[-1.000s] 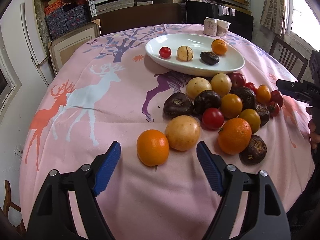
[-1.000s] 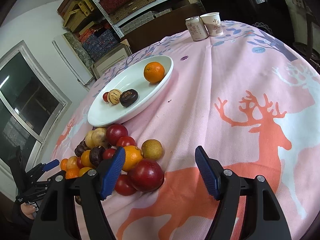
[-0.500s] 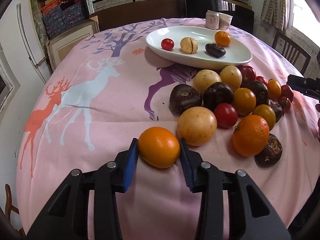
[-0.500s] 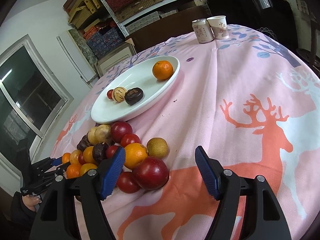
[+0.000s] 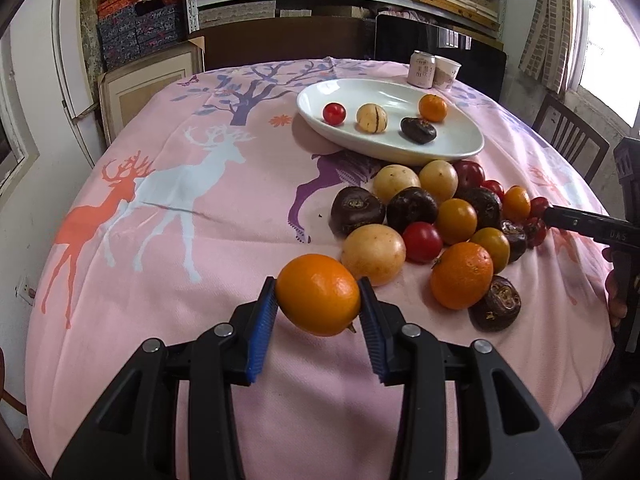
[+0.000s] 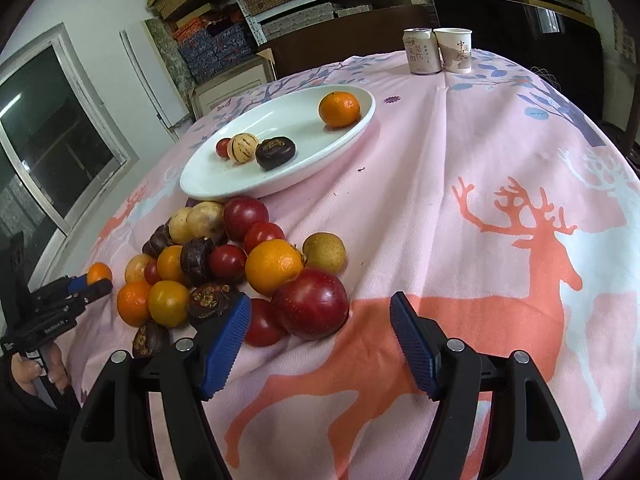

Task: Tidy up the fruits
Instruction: 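Grasp the orange with the left tool while the right tool grasps the red apple, then place the red apple on the plate with the right tool while the left tool places the orange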

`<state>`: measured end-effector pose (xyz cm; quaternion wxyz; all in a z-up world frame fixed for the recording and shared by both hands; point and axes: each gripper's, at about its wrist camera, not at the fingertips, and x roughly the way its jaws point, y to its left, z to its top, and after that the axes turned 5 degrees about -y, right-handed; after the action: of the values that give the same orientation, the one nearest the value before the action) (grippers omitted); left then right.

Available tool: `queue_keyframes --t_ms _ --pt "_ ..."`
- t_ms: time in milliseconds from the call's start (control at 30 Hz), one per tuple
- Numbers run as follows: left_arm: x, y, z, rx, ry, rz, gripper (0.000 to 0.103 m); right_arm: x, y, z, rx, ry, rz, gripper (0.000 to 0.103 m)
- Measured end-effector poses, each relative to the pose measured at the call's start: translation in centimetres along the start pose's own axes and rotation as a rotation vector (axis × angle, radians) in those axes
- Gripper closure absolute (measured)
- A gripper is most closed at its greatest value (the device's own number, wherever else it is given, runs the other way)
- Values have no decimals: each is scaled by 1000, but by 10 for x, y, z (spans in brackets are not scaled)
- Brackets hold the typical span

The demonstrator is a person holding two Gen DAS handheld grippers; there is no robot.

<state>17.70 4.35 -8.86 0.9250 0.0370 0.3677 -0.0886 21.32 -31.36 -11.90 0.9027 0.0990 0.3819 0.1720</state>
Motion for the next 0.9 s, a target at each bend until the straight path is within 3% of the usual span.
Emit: queue_keyframes --t_ms 167,300,633,900 --pt "0 -5 -3 3 5 -14 64 3 0 3 9 0 32 58" --pt "2 -5 -5 -2 13 -14 63 1 4 2 -9 -3 11 63" --pt "-6 -9 5 -7 -20 -29 63 -19 7 6 -37 -63 -10 64" --pt "-4 -20 47 6 -79 -54 63 -36 18 47 -144 -157 -80 64"
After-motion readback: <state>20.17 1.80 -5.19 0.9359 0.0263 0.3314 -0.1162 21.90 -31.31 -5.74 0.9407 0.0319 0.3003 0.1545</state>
